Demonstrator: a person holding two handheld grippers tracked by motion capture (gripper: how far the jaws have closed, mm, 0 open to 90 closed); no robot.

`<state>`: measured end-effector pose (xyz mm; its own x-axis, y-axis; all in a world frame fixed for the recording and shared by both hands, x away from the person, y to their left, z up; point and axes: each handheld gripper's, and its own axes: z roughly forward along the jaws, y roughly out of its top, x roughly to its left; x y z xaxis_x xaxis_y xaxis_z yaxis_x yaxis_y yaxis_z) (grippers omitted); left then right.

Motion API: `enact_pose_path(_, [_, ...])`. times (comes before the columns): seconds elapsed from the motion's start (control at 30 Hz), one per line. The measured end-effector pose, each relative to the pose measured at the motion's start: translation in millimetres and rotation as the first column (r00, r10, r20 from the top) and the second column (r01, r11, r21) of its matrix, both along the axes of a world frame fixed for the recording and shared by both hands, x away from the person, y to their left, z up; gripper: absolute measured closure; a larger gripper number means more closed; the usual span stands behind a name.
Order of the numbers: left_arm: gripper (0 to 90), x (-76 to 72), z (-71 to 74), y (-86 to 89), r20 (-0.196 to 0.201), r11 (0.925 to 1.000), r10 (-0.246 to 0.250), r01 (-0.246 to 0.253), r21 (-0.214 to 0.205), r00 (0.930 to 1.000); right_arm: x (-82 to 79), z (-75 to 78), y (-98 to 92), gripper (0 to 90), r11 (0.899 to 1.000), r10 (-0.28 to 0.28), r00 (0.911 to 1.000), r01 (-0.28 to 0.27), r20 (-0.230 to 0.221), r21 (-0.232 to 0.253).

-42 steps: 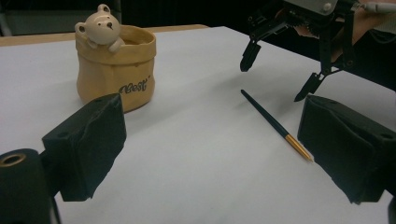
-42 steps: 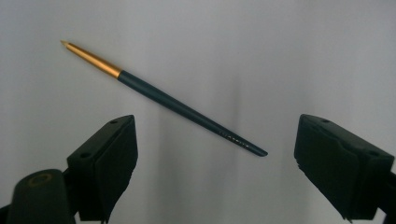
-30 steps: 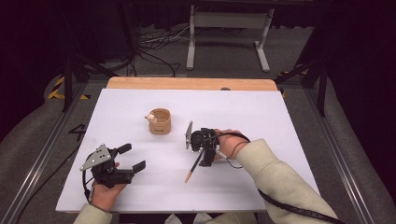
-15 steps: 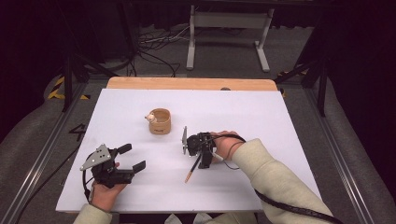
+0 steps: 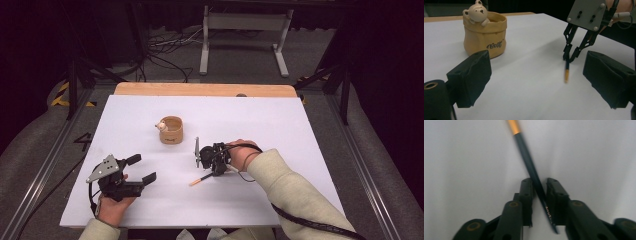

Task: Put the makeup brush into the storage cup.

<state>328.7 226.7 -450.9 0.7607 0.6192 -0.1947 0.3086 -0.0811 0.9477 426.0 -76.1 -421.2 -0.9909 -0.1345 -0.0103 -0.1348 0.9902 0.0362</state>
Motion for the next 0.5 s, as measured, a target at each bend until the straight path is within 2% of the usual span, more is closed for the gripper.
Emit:
enact_pose_path(0.07, [9.0,0.0,0.0,0.1,-0.001,1.0000,0.001,-0.001,-0.001,1.0000,-0.9,-0.1,-0.4,83.6,1.000,0.000,1.0000,0.000,0.000,-0.001])
enact_pose_path(0.27, [9.2,-0.1,0.2,0.0,-0.003,1.0000,-0.003,0.003,-0.002,1.0000,-1.6,0.4,0.0,84.2,1.000,-0.002,1.0000,0.002,0.006,-0.006])
enact_pose_path(0.5, [9.0,0.3,0.0,0.2,-0.006,1.0000,-0.002,0.002,-0.003,1.0000,-1.0,7.3,-8.9,84.5,0.998,-0.030,0.9993,0.029,0.021,0.063])
